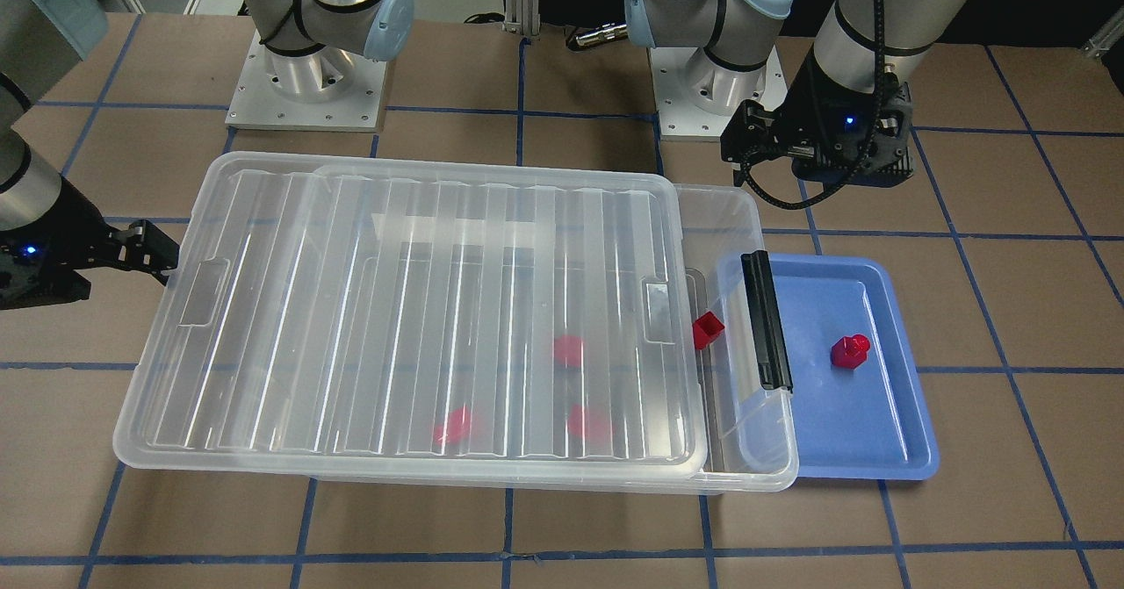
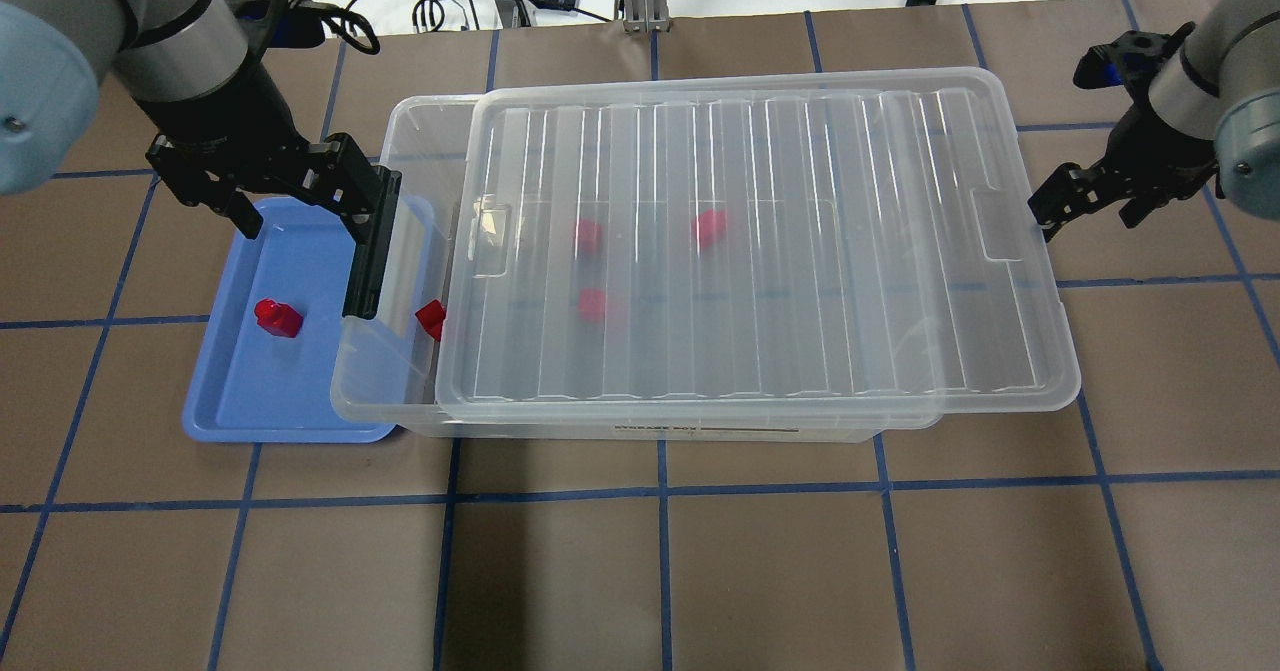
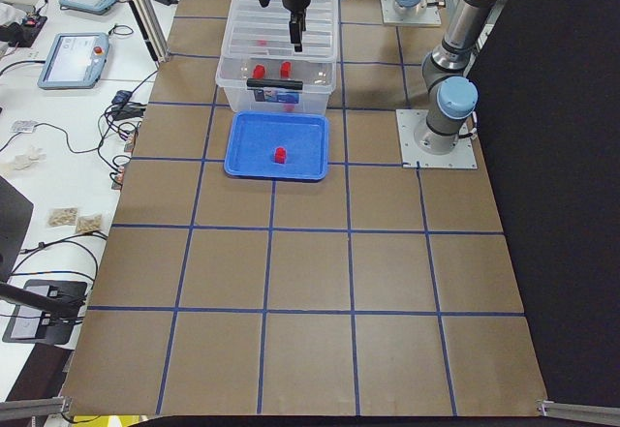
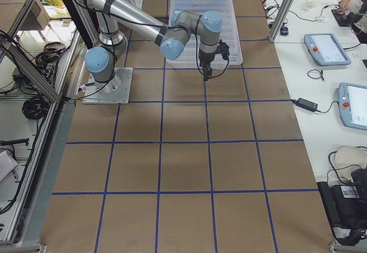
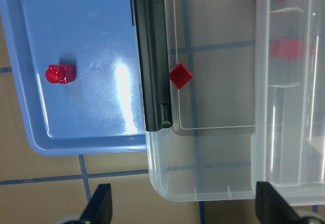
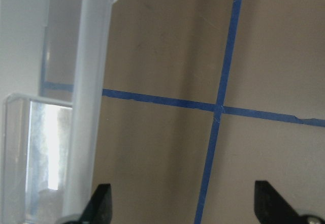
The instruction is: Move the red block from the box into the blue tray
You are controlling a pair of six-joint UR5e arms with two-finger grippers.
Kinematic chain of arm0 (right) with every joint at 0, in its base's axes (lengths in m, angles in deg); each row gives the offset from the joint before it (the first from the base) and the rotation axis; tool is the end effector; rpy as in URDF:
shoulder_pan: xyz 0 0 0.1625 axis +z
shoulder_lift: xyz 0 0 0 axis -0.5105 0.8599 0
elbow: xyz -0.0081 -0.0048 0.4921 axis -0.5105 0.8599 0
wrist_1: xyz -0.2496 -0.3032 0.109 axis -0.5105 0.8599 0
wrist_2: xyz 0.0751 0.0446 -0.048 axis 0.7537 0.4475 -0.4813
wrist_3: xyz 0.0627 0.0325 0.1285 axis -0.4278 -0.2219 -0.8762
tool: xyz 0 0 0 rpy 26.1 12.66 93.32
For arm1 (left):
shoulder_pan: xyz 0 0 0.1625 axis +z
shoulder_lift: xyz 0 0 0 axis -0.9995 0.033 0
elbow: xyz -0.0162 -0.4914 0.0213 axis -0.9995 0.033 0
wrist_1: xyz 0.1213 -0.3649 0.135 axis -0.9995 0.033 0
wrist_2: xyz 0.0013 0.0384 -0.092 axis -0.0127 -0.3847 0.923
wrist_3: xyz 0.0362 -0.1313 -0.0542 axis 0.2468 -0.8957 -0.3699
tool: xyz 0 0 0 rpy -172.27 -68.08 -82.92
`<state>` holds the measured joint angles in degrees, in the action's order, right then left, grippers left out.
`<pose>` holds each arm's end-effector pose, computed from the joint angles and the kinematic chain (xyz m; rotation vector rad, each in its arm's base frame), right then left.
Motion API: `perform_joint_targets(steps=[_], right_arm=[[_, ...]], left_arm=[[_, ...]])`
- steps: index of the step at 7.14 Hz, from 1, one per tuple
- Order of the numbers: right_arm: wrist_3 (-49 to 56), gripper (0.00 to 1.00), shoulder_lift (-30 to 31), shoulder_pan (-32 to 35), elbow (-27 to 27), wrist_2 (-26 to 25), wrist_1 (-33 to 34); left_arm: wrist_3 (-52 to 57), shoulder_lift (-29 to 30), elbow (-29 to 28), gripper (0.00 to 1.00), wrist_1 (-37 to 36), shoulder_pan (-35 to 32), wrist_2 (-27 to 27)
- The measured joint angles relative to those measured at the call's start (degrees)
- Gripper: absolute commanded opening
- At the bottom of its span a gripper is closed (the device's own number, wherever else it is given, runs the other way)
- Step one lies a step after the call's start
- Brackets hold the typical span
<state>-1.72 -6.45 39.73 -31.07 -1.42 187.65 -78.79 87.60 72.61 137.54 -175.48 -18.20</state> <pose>-0.0485 -0.5355 0.3634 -0.2354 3.1224 0.0257 -0.1060 -0.4774 0.4950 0.1412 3.1055 0.1436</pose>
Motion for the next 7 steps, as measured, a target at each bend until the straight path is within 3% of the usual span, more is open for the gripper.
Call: perform_joint_targets(steps=[7], right_arm=[[-5.4, 1.00, -0.1, 5.1, -0.7, 1.1, 0.4]], left_arm=[[0.0, -0.1, 0.1, 1.00, -0.1, 0.2, 0.0]])
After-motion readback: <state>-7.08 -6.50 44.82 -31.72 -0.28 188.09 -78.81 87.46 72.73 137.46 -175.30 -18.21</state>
